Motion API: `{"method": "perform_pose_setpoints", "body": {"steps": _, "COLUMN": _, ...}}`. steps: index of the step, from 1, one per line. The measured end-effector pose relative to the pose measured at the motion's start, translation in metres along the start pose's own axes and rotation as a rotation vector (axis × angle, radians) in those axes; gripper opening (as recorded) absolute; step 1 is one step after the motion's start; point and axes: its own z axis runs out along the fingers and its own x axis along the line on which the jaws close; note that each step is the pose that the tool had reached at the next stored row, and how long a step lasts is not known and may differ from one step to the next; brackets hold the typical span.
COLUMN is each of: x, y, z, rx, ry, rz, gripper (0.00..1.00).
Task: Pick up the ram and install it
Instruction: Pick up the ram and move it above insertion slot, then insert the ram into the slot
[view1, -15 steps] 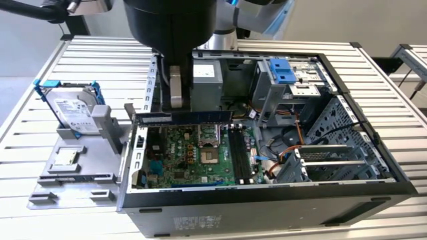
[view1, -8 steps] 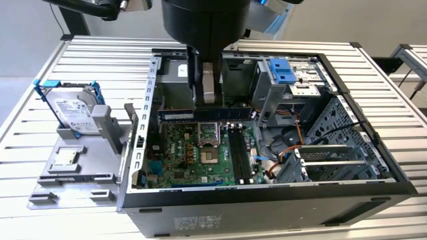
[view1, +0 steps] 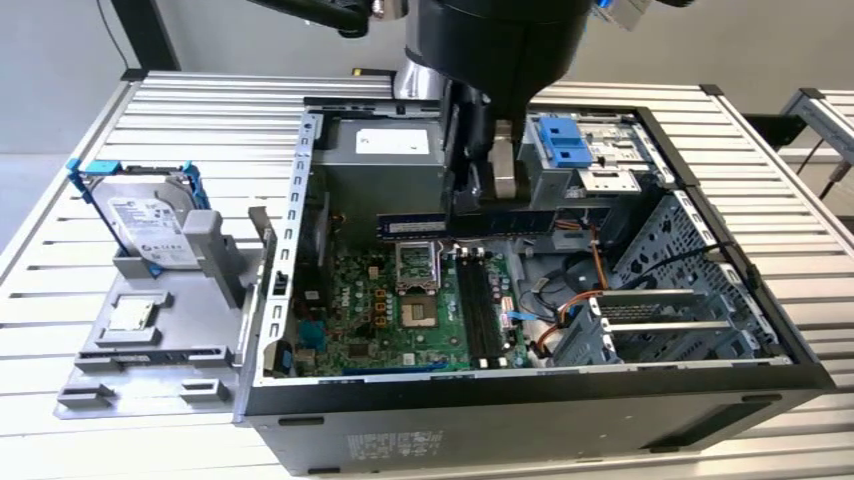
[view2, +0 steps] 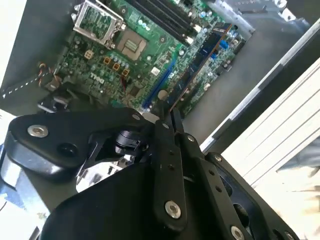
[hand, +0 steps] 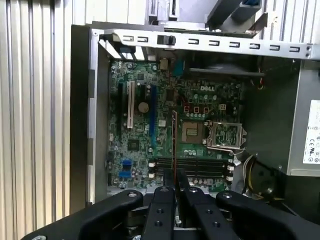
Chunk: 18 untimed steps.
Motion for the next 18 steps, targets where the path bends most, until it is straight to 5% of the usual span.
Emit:
{"method": "perform_pose_setpoints", "body": {"steps": 5, "x": -0.0001, "y": -0.0239, "z": 0.0003, "rx": 0.0000, "ry": 0.0000, "rz": 0.000, "gripper": 0.00}}
{"method": "perform_pose_setpoints", "body": {"steps": 12, "x": -0.0082, "y": -0.0491, "z": 0.0020, "rx": 0.0002, "ry": 0.0012, "rz": 0.009, "gripper": 0.00}}
{"method": "perform_pose_setpoints", "body": {"steps": 18, "x": -0.0192, "y": -0.0570, "z": 0.0028, "rx": 0.0001, "ry": 0.0029, "rz": 0.012, "gripper": 0.00}}
